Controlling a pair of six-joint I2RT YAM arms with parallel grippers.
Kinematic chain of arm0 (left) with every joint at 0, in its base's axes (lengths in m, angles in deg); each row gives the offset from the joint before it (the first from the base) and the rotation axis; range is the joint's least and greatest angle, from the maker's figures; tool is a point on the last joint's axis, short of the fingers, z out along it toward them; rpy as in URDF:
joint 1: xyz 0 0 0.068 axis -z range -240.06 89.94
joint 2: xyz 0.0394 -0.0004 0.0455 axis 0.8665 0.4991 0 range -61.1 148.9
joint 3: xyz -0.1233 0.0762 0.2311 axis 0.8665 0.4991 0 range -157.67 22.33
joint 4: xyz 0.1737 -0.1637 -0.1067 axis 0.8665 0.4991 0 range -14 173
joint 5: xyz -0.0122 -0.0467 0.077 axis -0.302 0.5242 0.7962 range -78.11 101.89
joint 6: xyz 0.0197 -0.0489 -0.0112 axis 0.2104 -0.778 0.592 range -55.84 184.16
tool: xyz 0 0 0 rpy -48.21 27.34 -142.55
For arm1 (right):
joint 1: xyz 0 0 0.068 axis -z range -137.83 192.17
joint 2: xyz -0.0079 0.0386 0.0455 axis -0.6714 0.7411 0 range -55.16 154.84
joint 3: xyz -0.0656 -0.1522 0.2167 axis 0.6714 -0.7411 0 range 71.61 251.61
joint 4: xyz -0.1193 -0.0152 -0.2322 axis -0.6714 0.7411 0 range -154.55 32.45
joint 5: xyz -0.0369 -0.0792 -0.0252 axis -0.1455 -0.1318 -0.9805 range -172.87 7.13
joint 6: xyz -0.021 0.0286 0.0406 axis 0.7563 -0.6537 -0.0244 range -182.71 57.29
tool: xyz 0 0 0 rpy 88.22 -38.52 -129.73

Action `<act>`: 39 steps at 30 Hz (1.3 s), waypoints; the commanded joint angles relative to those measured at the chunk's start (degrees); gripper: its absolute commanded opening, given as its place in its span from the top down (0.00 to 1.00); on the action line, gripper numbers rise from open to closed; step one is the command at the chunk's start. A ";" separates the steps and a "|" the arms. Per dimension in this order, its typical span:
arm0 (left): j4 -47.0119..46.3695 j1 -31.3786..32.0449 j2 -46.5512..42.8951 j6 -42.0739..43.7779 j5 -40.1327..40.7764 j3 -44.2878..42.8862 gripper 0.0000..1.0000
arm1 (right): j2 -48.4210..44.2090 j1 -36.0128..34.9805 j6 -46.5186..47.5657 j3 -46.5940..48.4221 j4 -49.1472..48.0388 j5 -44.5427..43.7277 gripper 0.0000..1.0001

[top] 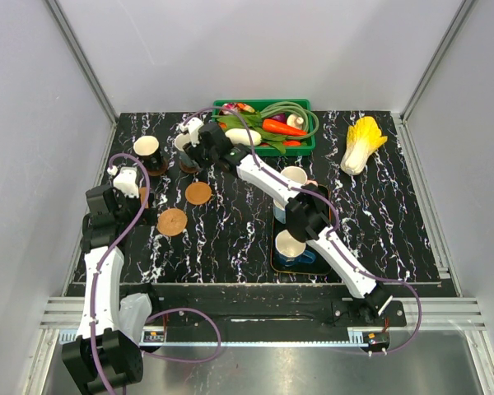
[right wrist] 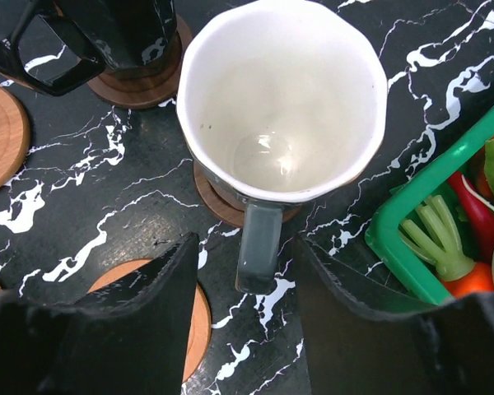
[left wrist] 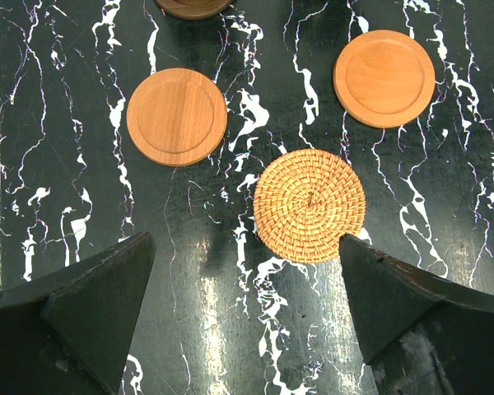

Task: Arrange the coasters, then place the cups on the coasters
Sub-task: Place the cup on the coaster.

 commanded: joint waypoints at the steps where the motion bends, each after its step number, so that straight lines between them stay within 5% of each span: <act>1: -3.21 -0.42 -1.10 0.60 -0.46 0.43 0.01 | -6.48 -0.81 1.43 0.27 -0.31 0.37 0.41; 12: -3.21 -0.42 -1.28 0.69 -0.46 0.52 0.01 | -10.44 -0.89 3.28 -1.75 2.77 1.08 0.00; 23: -3.39 -0.42 -1.81 0.60 0.15 0.43 0.01 | -21.41 -0.81 5.21 -8.51 10.75 1.69 0.00; 32: -3.92 -0.51 -1.19 0.42 1.46 0.61 0.01 | -38.99 0.86 11.27 -25.28 15.77 2.31 0.00; 39: -4.09 -0.51 -1.28 0.34 1.73 0.69 0.01 | -52.43 12.88 14.35 -41.97 23.51 19.26 0.00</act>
